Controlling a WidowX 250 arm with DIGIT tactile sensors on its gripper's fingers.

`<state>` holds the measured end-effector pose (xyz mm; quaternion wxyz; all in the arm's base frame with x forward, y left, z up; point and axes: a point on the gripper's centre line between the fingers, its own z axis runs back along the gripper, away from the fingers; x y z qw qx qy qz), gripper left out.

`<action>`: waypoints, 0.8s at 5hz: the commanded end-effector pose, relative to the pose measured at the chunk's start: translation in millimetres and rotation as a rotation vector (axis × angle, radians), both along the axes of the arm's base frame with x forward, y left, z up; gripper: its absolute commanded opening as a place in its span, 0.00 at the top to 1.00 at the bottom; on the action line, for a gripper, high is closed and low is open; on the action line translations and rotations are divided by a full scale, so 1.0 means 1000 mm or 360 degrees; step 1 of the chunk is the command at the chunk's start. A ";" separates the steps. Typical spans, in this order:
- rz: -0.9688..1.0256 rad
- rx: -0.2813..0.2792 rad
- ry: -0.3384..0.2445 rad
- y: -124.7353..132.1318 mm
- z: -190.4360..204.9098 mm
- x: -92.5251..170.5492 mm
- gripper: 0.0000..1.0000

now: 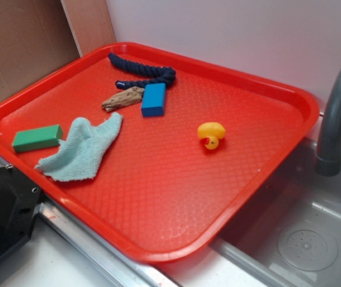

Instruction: Grab the yellow duck.

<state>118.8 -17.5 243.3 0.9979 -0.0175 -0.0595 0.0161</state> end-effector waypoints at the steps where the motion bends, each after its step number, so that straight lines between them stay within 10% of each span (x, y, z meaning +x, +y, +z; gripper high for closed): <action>1: 0.0000 0.0000 0.0000 0.000 0.000 0.000 0.00; 4: -0.0857 0.0054 -0.0189 -0.108 -0.108 0.105 0.00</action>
